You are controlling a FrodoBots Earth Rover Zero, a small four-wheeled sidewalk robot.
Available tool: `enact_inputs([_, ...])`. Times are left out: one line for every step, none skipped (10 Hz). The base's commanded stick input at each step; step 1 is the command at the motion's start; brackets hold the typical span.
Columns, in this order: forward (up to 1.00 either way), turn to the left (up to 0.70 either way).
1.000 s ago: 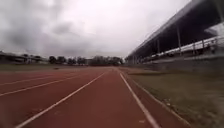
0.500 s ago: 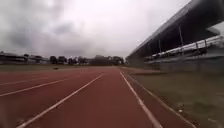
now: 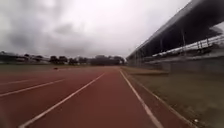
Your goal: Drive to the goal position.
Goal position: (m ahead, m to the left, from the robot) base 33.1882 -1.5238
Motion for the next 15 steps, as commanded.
enact_inputs([0.7,0.0])
enact_inputs([0.7,0.0])
enact_inputs([0.7,0.0])
enact_inputs([0.7,0.0])
enact_inputs([0.7,0.0])
enact_inputs([0.7,0.0])
enact_inputs([0.7,0.0])
enact_inputs([0.7,0.0])
enact_inputs([0.7,0.0])
enact_inputs([0.7,0.0])
enact_inputs([0.7,0.0])
enact_inputs([0.7,0.0])
enact_inputs([0.7,0.0])
enact_inputs([0.7,0.0])
enact_inputs([0.7,0.0])
